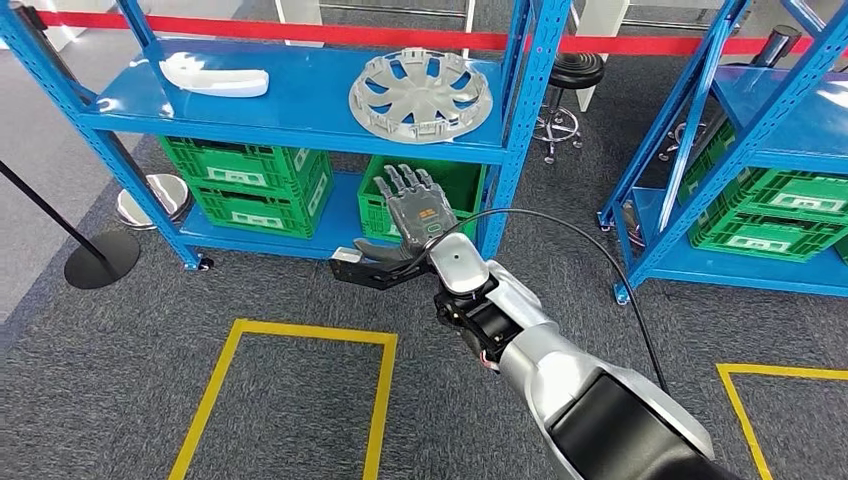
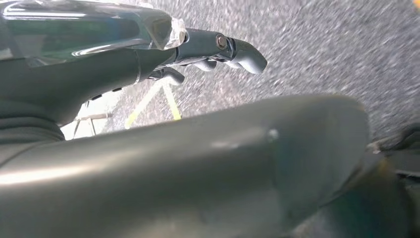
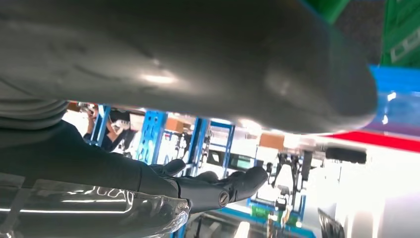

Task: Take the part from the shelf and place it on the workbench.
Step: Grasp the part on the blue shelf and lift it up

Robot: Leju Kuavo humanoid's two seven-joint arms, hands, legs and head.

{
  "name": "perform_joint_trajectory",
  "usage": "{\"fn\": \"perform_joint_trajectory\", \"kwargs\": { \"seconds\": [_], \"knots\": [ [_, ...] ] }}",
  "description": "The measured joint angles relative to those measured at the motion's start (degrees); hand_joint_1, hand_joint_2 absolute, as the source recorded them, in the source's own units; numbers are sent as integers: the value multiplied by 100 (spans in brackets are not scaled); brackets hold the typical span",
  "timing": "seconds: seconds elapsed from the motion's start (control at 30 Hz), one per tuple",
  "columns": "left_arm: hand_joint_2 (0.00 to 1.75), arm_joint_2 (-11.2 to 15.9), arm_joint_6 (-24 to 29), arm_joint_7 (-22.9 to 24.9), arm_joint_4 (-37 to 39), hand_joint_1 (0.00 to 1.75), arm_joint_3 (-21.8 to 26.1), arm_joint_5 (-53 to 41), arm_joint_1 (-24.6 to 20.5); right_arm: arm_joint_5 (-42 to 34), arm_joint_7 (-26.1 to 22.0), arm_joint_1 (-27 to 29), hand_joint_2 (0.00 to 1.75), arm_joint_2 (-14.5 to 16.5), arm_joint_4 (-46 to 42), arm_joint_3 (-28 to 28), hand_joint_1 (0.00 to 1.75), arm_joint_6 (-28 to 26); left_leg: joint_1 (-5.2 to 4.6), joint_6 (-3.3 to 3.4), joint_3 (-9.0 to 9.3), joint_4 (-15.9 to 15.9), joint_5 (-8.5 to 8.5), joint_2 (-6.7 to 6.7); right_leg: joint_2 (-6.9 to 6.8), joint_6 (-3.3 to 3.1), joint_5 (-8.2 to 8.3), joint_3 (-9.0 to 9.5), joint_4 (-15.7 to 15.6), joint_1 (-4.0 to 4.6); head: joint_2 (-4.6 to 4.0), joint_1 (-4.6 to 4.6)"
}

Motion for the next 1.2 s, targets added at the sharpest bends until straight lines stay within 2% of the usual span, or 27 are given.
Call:
{"fn": "perform_joint_trajectory", "kwargs": {
  "seconds": [0.03, 0.1, 0.17, 0.2, 0.23, 0.3, 0.33, 0.37, 0.4, 0.47, 0.5, 0.53, 0.63, 0.7, 0.73, 0.77, 0.83, 0.87, 0.9, 0.97, 1.0, 1.03, 1.07, 1.13, 1.2],
  "knots": [
    [0, -5, -12, -1, 0, 0, -7, -10, -4, 1, -2, -7, 0, -4, 0, -7, 0, -8, 0, -22, 15, -3, -28, -2, 0, -40, 64, 86, -204, 27, 0, -4],
    [0, -17, -30, -1, 0, 0, -26, -20, -11, 3, -7, -19, 0, -15, 0, -18, 0, -24, 9, -80, 31, -20, -61, 3, 5, -52, 20, 132, -299, 54, 0, -5],
    [0, -16, -32, 1, 0, 0, -42, -24, -17, 4, -13, -21, 0, -19, -8, -36, 0, -43, 16, -132, 36, 16, -127, 18, 15, -52, 6, 222, -382, 17, 0, -2],
    [0, -11, -29, 1, 0, 0, -45, -26, -23, 4, -19, -27, 0, -16, -11, -45, 0, -53, 11, -156, -30, 173, -207, 25, 16, -60, -3, 287, -430, -9, 0, -15],
    [0, -3, -27, 1, 0, 0, -47, -27, -28, 4, -26, -29, 0, -10, -15, -53, 0, -60, 14, -175, -172, 448, -320, 29, 14, -68, -19, 349, -465, -34, 0, -36],
    [0, 13, -25, 0, 0, 0, -51, -28, -29, 8, -40, -15, 0, -5, -15, -61, 0, -65, 19, -213, -654, 1232, -561, 34, 12, -79, -80, 420, -474, -40, 0, -68],
    [0, 23, -25, 0, 0, 0, -53, -27, -26, 11, -45, 5, 0, -4, -15, -64, 0, -66, 25, -225, -868, 1506, -589, 34, 12, -75, -112, 450, -473, -41, 0, -76],
    [0, 32, -25, -1, 0, 0, -54, -27, -24, 16, -50, 23, 0, -4, -15, -68, 0, -67, 28, -234, -997, 1593, -510, 35, 14, -68, -145, 485, -472, -43, 0, -77],
    [0, 40, -24, -1, 0, 0, -55, -26, -23, 19, -55, 34, 0, -4, -15, -75, 0, -69, 32, -238, -994, 1431, -313, 38, 16, -54, -182, 528, -468, -50, 0, -80],
    [0, 56, -24, -1, 0, 0, -59, -26, -21, 26, -61, 38, 0, -2, -15, -92, 0, -72, 43, -252, -710, 660, 207, 65, 19, -5, -277, 628, -450, -68, 0, -85],
    [0, 56, -25, -1, 0, 0, -62, -26, -20, 27, -62, 31, 0, -2, -15, -99, 0, -73, 42, -250, -547, 303, 365, 79, 22, 30, -329, 657, -428, -61, 0, -97],
    [0, 52, -26, -1, 0, 0, -64, -26, -21, 28, -62, 24, 0, -1, -15, -105, 0, -75, 39, -232, -439, 83, 433, 90, 24, 61, -369, 671, -413, -50, 0, -102],
    [0, 42, -27, -1, 0, 0, -66, -26, -17, 32, -67, 11, 0, -1, -15, -109, 0, -79, 34, -121, -370, -1, 371, 75, 25, 127, -435, 687, -409, -27, 0, -93],
    [0, 41, -26, -1, 0, 0, -66, -26, -10, 49, -72, 2, 0, -2, -17, -118, 0, -92, 52, -47, -324, -7, 331, 64, 21, 182, -554, 631, -233, -36, 0, -70],
    [0, 42, -25, -2, 0, 0, -66, -26, -14, 63, -76, -6, 0, -2, -19, -124, 0, -100, 61, -15, -298, -10, 311, 63, 19, 211, -673, 505, 28, -43, 0, -55],
    [0, 42, -25, -3, 0, 0, -66, -26, -17, 81, -80, -9, 0, -2, -19, -130, 0, -107, 60, 8, -279, -12, 289, 62, 18, 238, -825, 286, 431, -50, 0, -38],
    [0, 43, -25, -4, 0, 0, -66, -21, -17, 107, -87, 9, 0, -5, -18, -140, 0, -111, 55, 27, -243, -11, 241, 59, 16, 257, -1057, -250, 1285, -61, 0, -25],
    [0, 45, -25, -5, 0, 0, -66, -17, -10, 116, -90, 29, 0, -7, -17, -147, 0, -113, 50, 27, -212, -10, 212, 52, 16, 246, -1028, -431, 1488, -63, 0, -22],
    [0, 46, -25, -5, 0, 0, -66, -14, -3, 123, -92, 44, 0, -8, -17, -153, 0, -114, 42, 25, -168, -10, 180, 43, 16, 218, -865, -480, 1419, -62, 0, -17],
    [0, 41, -25, -5, 0, 0, -66, -10, 1, 132, -96, 45, 0, -8, -17, -165, 0, -117, 30, 16, -63, -16, 105, 25, 17, 111, -286, -241, 636, -41, 0, -10],
    [0, 36, -24, -5, 0, 0, -66, -9, -1, 134, -97, 34, 0, -7, -17, -171, 0, -119, 17, -1, -16, -18, 65, 19, 15, 51, -75, -69, 210, -20, 0, -15],
    [0, 29, -22, -5, 0, 0, -66, -7, -5, 136, -98, 24, 0, -5, -17, -177, 0, -120, 10, -20, 12, -20, 33, 16, 12, 8, 44, 64, -103, 4, 0, -16],
    [0, 23, -23, -5, 0, 0, -66, -4, -6, 137, -99, 18, 0, -3, -17, -183, 0, -121, 13, -46, 19, -22, 8, 16, 10, -13, 63, 132, -254, 26, 0, -17],
    [0, 18, -25, -4, 0, 0, -67, 1, -9, 139, -101, 11, 0, 1, -18, -195, 0, -123, 20, -109, 42, -41, -27, 23, 15, -14, 11, 173, -326, 48, 0, -7],
    [0, 24, -25, -3, 0, 0, -68, 5, -11, 143, -101, 7, 0, 12, -21, -208, 0, -132, 30, -169, 2, 56, -103, 33, 27, -30, -1, 245, -391, 22, 0, -7]
  ]
}}
